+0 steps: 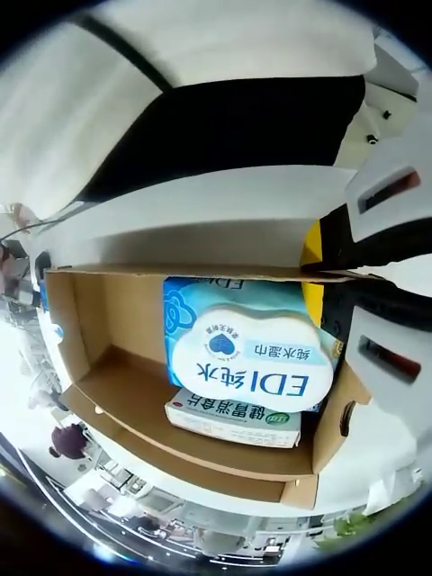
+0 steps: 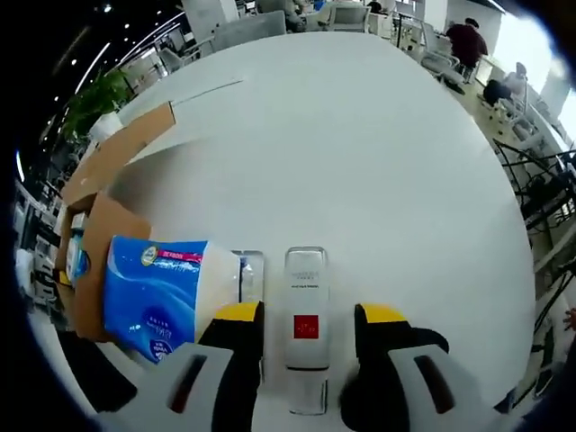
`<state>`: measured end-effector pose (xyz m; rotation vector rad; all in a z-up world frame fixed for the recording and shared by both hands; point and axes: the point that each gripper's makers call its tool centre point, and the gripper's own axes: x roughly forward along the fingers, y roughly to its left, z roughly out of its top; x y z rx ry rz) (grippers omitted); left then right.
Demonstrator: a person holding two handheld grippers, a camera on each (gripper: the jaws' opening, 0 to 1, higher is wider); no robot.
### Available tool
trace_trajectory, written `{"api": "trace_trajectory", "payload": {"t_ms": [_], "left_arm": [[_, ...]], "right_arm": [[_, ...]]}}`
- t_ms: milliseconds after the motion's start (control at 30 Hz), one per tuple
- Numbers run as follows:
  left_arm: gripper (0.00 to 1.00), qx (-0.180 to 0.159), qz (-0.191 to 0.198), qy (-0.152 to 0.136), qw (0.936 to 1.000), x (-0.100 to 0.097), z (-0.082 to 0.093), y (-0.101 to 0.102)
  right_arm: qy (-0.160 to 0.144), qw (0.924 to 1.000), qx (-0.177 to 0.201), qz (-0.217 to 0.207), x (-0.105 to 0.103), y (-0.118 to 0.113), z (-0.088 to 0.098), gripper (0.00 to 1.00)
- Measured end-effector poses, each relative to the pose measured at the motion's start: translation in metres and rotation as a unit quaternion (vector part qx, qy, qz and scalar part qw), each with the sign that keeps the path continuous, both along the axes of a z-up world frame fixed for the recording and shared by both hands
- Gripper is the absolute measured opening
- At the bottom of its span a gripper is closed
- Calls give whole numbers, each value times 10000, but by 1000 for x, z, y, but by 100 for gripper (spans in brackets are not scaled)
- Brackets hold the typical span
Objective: Operate the shoe box by opening the lid, removing the specified soft item, and placing it in the target area until the item is outside and the box remains undamaged.
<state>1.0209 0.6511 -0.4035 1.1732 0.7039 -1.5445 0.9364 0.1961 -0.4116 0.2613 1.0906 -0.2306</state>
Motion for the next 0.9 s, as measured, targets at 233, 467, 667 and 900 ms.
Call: {"api": "trace_trajectory", "payload": {"t_ms": [233, 467, 667, 900], "left_arm": [[3, 109, -44, -23, 9999, 0, -1, 1], [3, 24, -49, -86, 9999, 0, -2, 2], [3, 16, -20, -130, 9999, 1, -3, 1], [3, 26, -10, -94, 10000, 1, -3, 2]], "right_arm": [[-776, 9947, -54, -667, 9, -13, 29, 37], [-1716, 9809, -145, -906, 10, -25, 69, 37], [-1836, 9770, -49, -1084, -1, -15, 86, 31], [-1902, 9778, -85, -880, 0, 5, 89, 36]]}}
